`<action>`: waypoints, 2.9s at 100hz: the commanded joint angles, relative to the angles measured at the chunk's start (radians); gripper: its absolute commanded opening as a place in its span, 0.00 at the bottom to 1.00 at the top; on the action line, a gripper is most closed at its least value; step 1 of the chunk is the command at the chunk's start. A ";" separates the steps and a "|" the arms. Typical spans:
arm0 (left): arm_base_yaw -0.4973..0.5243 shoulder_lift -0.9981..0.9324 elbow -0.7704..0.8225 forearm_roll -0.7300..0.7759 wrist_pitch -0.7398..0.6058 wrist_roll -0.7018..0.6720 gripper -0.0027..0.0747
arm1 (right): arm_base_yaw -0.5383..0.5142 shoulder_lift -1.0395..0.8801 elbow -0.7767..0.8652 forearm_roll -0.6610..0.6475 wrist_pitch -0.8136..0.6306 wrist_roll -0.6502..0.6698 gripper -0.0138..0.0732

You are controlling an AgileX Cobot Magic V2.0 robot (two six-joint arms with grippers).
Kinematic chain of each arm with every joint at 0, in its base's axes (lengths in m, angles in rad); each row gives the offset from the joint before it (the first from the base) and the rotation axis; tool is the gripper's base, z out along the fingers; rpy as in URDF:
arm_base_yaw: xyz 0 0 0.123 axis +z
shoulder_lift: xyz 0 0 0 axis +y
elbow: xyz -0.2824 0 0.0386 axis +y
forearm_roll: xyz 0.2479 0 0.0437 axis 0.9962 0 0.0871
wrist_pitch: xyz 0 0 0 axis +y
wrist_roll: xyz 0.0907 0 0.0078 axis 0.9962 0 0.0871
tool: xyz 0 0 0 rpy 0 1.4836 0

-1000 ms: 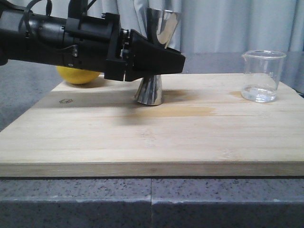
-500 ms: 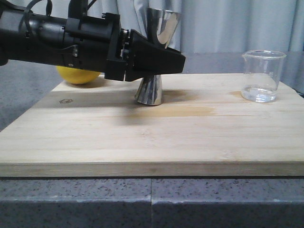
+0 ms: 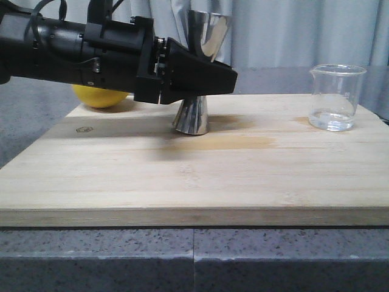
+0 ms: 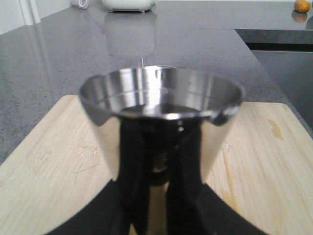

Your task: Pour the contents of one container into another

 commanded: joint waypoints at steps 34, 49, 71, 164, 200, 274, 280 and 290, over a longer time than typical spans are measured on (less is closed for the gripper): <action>0.002 -0.038 -0.020 -0.073 0.110 0.001 0.17 | -0.007 -0.009 -0.038 -0.026 -0.056 0.004 0.88; 0.002 -0.038 -0.020 -0.073 0.110 0.001 0.17 | -0.007 -0.009 -0.038 -0.035 -0.054 0.004 0.88; 0.002 -0.038 -0.020 -0.073 0.110 0.001 0.22 | -0.007 -0.009 -0.042 -0.039 -0.052 0.004 0.88; 0.002 -0.038 -0.020 -0.073 0.110 0.001 0.44 | -0.007 -0.009 -0.048 -0.047 -0.052 0.004 0.88; 0.011 -0.038 -0.020 -0.073 0.110 -0.051 0.64 | -0.007 -0.009 -0.048 -0.047 -0.052 0.004 0.88; 0.033 -0.078 -0.020 0.005 0.091 -0.161 0.82 | -0.007 -0.009 -0.048 -0.051 -0.052 0.004 0.88; 0.033 -0.088 -0.020 0.030 0.083 -0.167 0.82 | -0.007 -0.009 -0.048 -0.051 -0.052 0.004 0.88; 0.036 -0.101 -0.020 0.064 0.064 -0.211 0.82 | -0.007 -0.009 -0.048 -0.051 -0.052 0.004 0.88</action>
